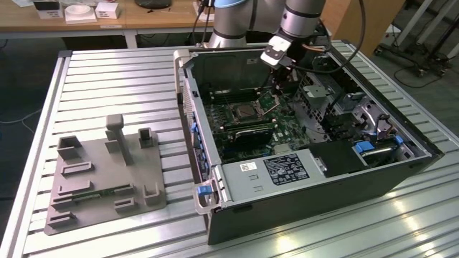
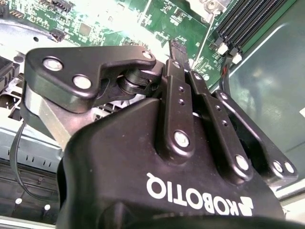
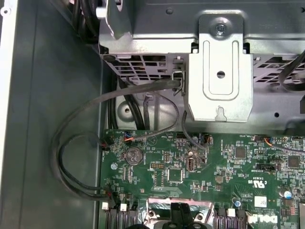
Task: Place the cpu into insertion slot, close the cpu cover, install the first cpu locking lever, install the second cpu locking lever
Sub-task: 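Close the cpu cover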
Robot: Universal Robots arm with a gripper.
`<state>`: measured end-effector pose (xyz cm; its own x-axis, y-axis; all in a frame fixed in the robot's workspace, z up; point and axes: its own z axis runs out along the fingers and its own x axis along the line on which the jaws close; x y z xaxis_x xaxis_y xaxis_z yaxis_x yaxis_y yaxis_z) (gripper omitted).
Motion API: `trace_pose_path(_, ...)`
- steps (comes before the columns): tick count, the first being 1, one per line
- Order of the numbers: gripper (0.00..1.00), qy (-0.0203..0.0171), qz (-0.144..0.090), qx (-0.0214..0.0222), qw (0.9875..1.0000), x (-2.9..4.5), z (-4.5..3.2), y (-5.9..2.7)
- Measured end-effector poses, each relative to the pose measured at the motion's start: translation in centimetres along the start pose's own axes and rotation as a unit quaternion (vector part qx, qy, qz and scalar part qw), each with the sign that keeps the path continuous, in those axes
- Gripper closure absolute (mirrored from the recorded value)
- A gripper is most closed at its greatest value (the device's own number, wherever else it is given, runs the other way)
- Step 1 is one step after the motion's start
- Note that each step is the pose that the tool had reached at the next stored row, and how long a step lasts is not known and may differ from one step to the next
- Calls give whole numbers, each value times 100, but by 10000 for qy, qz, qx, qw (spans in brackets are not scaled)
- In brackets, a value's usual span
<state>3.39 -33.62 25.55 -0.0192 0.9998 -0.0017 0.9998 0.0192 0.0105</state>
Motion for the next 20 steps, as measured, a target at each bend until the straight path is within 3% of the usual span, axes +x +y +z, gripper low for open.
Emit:
trace_pose_path(7, 90, 0, 0, 0, 10000, -1, 2, 45)
trace_pose_path(20, 90, -1, 0, 0, 10000, -5, 23, 234)
